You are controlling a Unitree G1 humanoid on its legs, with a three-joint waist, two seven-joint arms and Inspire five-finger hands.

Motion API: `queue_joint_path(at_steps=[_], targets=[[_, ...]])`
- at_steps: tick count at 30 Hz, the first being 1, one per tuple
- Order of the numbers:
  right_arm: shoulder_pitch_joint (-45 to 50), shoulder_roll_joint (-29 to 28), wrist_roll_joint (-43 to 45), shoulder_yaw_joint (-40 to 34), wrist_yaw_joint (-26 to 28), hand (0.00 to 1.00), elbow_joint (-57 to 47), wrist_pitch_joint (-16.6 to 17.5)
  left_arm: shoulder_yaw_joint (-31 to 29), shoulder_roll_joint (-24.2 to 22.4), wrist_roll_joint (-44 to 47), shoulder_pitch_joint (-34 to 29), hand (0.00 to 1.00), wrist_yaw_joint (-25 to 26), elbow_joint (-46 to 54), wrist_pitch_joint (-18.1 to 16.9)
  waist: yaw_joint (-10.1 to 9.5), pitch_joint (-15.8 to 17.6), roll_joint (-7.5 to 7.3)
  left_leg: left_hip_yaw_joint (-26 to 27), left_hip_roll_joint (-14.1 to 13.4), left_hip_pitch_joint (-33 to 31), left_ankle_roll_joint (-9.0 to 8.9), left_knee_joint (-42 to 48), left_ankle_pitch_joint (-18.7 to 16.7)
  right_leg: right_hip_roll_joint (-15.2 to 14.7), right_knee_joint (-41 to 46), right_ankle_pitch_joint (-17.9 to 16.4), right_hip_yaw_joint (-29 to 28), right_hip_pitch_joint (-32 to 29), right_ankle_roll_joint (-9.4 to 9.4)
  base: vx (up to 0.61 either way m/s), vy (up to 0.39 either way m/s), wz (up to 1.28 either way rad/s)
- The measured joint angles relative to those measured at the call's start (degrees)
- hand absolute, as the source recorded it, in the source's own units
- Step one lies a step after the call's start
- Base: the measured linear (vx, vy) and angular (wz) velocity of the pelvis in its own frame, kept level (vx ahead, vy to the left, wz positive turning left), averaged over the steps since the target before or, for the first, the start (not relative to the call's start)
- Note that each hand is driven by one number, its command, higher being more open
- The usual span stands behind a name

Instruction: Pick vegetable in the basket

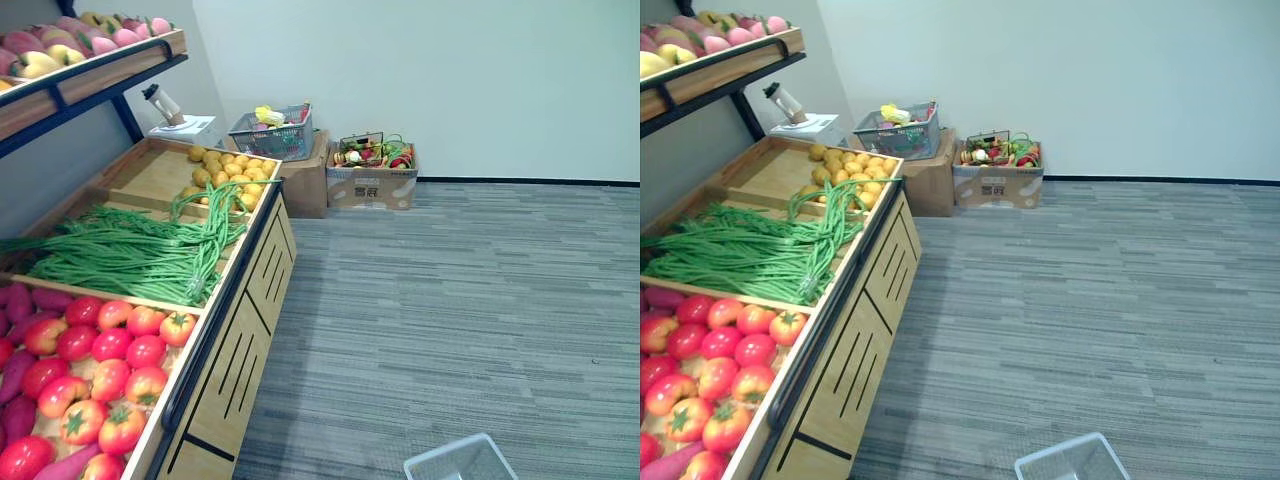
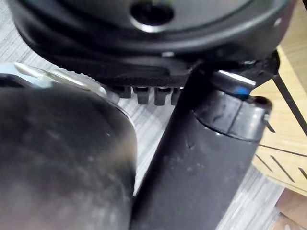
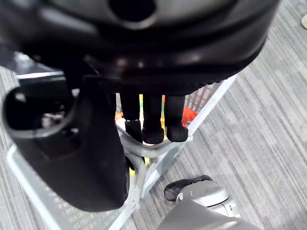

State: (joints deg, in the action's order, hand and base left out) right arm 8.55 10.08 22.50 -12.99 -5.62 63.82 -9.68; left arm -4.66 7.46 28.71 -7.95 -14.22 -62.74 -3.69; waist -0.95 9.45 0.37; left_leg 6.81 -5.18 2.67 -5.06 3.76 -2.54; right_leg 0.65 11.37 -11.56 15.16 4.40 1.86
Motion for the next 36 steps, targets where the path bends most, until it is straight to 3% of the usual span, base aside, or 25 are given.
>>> queue_joint_path(at_steps=[6, 9, 12, 13, 15, 16, 17, 18, 19, 20, 23, 27, 36], targets=[[-0.14, -3.73, -2.38, -2.13, 2.89, 0.0, 0.93, -0.05, 0.07, 0.28, 1.45, 0.19, 1.0, -0.11, -0.67, -0.03, 0.12, -1.7, -1.16, 0.58, 2.61, 2.67, 1.77, -1.64, -0.56, -2.77, 1.48, -1.57, -0.11, 1.2, -2.64, 0.15, 0.075, 0.0], [-0.72, -3.19, -2.26, -3.81, 2.22, 0.0, 0.37, 0.93, 1.45, 0.19, 1.2, 0.28, 1.0, -0.21, -0.7, -0.81, 0.14, -2.05, -0.54, 0.14, 3.29, 3.22, 3.21, -1.49, -1.46, -5.09, 13.36, -2.33, -0.33, -3.6, -3.92, 0.07, 0.151, 0.11], [-0.78, -3.99, -2.27, -3.94, 1.36, 0.0, -0.31, 1.96, 1.43, 1.17, 0.89, 0.22, 1.0, -1.36, -0.7, -1.32, 0.39, -1.82, -2.29, -2.41, 4.53, 5.46, 4.52, -1.59, -2.58, -8.04, 27.15, -1.47, -1.56, -7.86, -4.54, 0.04, 0.113, 0.4], [-0.76, -4.23, -2.43, -3.98, 1.17, 0.0, -0.58, 2.14, 1.18, 1.19, 0.92, 0.06, 1.0, -1.36, -0.7, -1.33, 0.58, -1.92, -1.85, -3.68, 4.2, 5.81, 4.7, -1.8, -2.74, -8.16, 31.17, -1.8, -3.12, -9.86, -4.11, 0.02, 0.077, 0.54], [-0.92, -4.27, -2.77, -3.88, 1.64, 0.0, -0.59, 2.03, 0.98, 1.38, 0.97, -0.1, 1.0, -1.32, -0.68, -1.23, 0.91, -2.15, -2.0, -5.63, 3.54, 5.17, 4.89, -1.67, -2.88, -7.22, 26.42, -6.4, -6.94, -11.36, -4.76, -0.01, 0.067, 0.46], [-0.98, -4.31, -2.76, -3.91, 1.73, 0.0, -0.51, 1.87, 0.98, 1.39, 0.97, -0.07, 1.0, -1.28, -0.7, -1.23, 1.01, -2.08, -1.82, -6.41, 2.98, 4.8, 4.77, -1.58, -2.99, -6.55, 23.38, -6.44, -8.17, -11.66, -4.82, -0.01, 0.029, 0.55], [-0.98, -4.6, -2.73, -4.03, 1.78, 0.0, -0.33, 1.47, 0.98, 1.46, 1.06, -0.06, 1.0, -1.36, -0.69, -1.2, 1.14, -2.02, -1.77, -7.85, 1.9, 3.86, 4.02, -1.03, -3.44, -4.84, 15.04, -5.35, -11.54, -11.67, -6.11, 0.01, -0.068, 0.54], [-0.53, -5.29, -2.75, -4.14, 2.34, 0.0, 0.08, 1.05, 0.99, 2.74, 1.41, -0.18, 1.0, -1.94, -0.39, -1.04, 1.15, -2.67, -3.62, -9.05, 2.89, 2.05, 3.02, 0.16, -4.06, -4.68, 6.01, 0.37, -14.24, -11.36, -7.9, 0.04, -0.118, 0.53], [-0.42, -5.69, -2.78, -4.35, 2.72, 0.0, 0.52, 0.94, 0.97, 3.15, 1.52, -0.24, 1.0, -2.13, -0.51, -0.84, 1.13, -2.8, -4.48, -9.69, 3.02, 1.62, 2.55, 0.63, -4.4, -4.68, 5.31, 3.41, -13.99, -10.65, -6.0, 0.09, -0.186, 0.55], [-0.36, -5.86, -3.42, -4.83, 3.13, 0.0, 1.27, 0.53, 0.98, 3.11, 1.57, -0.35, 1.0, -1.81, -1.24, -0.57, 1.2, -2.87, -4.57, -11.02, 2.21, 1.27, 2.24, 1.17, -4.57, -4.25, 5.02, 3.29, -12.39, -10.08, -5.32, 0.12, -0.184, 0.5], [-0.68, -5.17, -4.78, -4.81, 3.9, 0.0, 1.87, -0.49, 0.78, 2.65, 2.09, -0.42, 1.0, -1.0, -1.18, -0.55, 1.11, -2.92, -3.48, -13.55, 0.36, 0.61, 0.81, 1.64, -5.46, -2.77, 0.95, 4.4, -9.43, -7.37, -4.38, 0.08, -0.123, 0.4], [-1.82, -4.89, -6.84, -3.42, 5.06, 0.0, 1.9, -0.51, -1.42, 1.25, 3.47, -0.75, 1.0, 0.48, -0.82, -1.23, -0.07, -3.12, -3.41, -15.66, -0.01, 0.55, 0.47, 1.38, -5.73, -2.26, -3.92, 5.93, -7.03, -4.0, -4.35, 0.08, -0.026, 0.32], [-3.89, -3.58, -8.94, 4.24, 5.73, 0.0, 1.87, -1.54, -3.06, 0.55, 7.03, -2.11, 1.0, 4.34, -0.37, -2.52, -1.84, -4.16, -4.96, -17.55, 3.22, 0.76, 1.48, 1.8, -5.15, -5.11, -6.82, 6.67, -4.19, -0.92, -5.43, 0.05, 0.064, 0.2]])
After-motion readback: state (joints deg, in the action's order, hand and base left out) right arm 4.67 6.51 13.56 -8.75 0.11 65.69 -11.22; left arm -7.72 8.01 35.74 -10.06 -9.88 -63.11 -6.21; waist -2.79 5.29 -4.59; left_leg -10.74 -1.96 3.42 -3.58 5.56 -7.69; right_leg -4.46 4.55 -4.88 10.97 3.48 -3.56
